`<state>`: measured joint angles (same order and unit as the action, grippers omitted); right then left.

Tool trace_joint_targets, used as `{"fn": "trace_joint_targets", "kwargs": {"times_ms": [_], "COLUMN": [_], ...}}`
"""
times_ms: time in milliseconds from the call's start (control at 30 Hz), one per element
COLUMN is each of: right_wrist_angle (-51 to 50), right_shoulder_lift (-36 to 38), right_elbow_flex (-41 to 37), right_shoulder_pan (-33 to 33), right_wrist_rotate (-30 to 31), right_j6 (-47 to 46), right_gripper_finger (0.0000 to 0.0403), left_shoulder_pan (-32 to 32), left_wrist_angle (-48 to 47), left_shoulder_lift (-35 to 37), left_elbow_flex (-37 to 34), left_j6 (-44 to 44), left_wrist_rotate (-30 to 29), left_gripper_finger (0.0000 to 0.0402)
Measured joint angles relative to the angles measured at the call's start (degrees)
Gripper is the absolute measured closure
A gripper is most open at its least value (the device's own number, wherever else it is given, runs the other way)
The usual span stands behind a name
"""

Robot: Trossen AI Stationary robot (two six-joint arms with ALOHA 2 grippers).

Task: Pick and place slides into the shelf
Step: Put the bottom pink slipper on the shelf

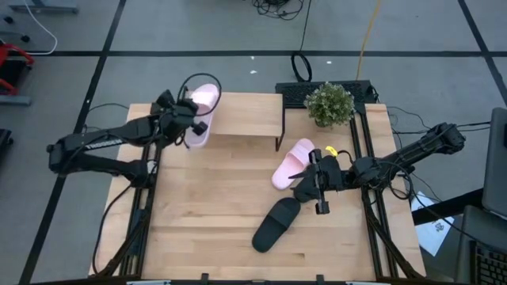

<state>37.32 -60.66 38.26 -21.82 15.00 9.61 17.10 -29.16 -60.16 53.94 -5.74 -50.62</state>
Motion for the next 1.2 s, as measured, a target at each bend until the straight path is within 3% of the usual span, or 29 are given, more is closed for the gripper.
{"fn": "trace_joint_targets", "kwargs": {"times_ms": [333,600,767,1200], "right_wrist_angle": [-0.83,-1.54,-1.72,-1.88], "right_shoulder_lift": [0.00,0.02,0.01,0.02], "right_elbow_flex": [0.00,0.00,0.00,0.00], "right_shoulder_pan": [-0.04,-0.04,-0.04,-0.04], "right_wrist_rotate": [-0.02,-0.02,-0.04,-0.04], "right_j6": [-1.18,-1.27,-1.27,-1.21], "right_gripper_finger": [0.0275,0.0275,0.0275,0.0275], "left_shoulder_pan": [8.10,15.45,18.90,21.25], "left_wrist_angle": [15.50,15.59,17.66,20.22], "left_shoulder_lift": [-4.81,-3.49,-3.47,-3.47], "left_elbow_flex": [-6.25,-8.69,-9.51,-12.48], "left_j6": [-7.20,-8.55,-10.03,-11.35], "left_wrist_rotate": [4.90,7.56,12.92,15.64], "left_gripper_finger": [0.0402,0.0402,0.0402,0.0402]}}
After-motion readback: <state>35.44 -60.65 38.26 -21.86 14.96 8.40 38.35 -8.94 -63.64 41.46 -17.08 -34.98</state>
